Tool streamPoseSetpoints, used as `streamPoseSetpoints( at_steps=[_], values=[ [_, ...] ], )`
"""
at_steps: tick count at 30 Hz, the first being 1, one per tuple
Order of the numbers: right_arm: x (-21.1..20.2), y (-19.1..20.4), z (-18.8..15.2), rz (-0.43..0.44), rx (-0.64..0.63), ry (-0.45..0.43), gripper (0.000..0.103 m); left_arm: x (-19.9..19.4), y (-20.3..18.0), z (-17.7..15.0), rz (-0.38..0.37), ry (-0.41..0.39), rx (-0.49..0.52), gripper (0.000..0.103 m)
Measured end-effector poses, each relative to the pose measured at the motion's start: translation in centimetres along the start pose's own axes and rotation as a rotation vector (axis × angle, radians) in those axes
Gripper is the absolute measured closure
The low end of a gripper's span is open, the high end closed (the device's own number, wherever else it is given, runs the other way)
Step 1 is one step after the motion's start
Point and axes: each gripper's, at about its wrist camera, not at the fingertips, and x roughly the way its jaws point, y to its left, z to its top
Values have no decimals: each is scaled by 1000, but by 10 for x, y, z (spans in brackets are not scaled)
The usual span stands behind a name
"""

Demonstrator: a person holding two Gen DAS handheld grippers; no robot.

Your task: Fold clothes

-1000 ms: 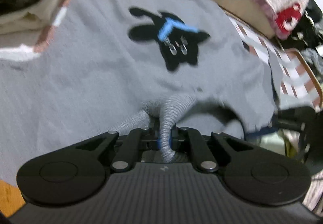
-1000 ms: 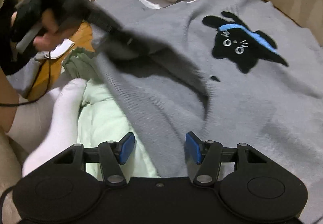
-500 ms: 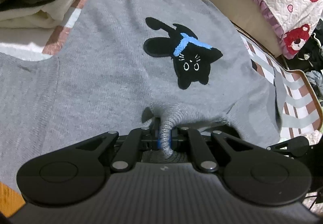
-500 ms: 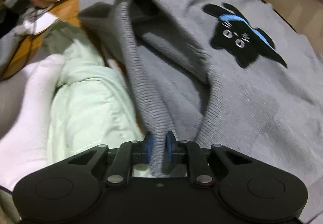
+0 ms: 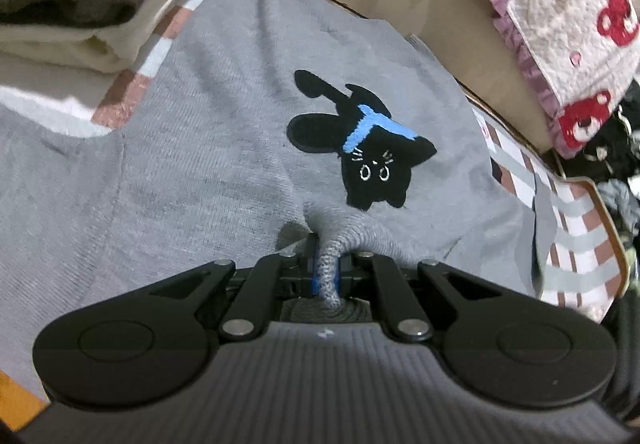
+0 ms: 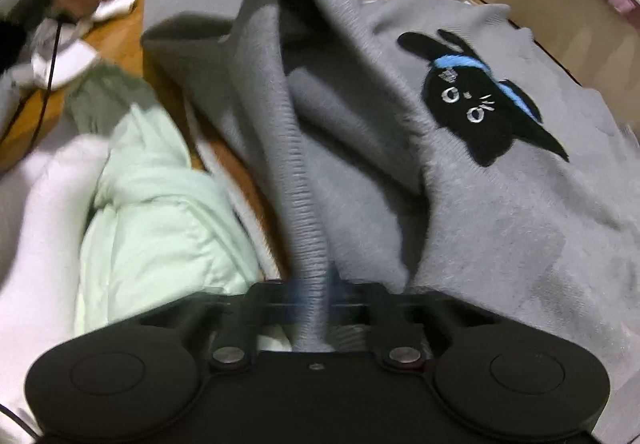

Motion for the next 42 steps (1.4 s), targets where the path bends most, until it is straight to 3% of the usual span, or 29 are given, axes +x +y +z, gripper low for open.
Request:
streamPoseSetpoints(
  at_steps=[3,7,9,12,16,19,20,21,24,29,34,36,39,42],
  values=[
    [-22,-6,8,65,29,0,95,-20,-11,4,-55,25,78,97],
    [-70,-8,18,204,1,62,95,-40,-38,-7,-136,159,221,97],
    [-70,-1,15,253,-7,138,94,-34,-51,-24,-121,263,276,96],
    [-46,13,3,276,20,204,94,-5,-55,-55,-27,384,278,94],
    [-18,22,-7,242,50,226,89,21,-56,-75,28,437,270,90],
    [-32,13,-4,273,83,177,69,12,-60,-62,-6,440,276,75],
    [-43,3,-3,301,115,142,60,5,-62,-55,-35,437,271,62],
    [-53,-6,-1,329,147,107,59,-2,-64,-49,-60,433,269,56],
    [-89,-51,2,372,302,-54,59,-27,-77,-24,-69,414,318,55],
    [-126,-131,8,206,486,-264,59,-73,-86,46,45,273,362,51],
    [-124,-202,41,35,520,-356,59,-81,-102,128,159,119,347,50],
    [-110,-233,57,-31,528,-380,57,-69,-108,156,227,93,349,43],
    [-83,-275,64,-163,535,-426,49,-29,-117,179,336,90,435,43],
    [-37,-314,51,-302,528,-435,49,21,-125,191,407,51,531,45]
  ],
)
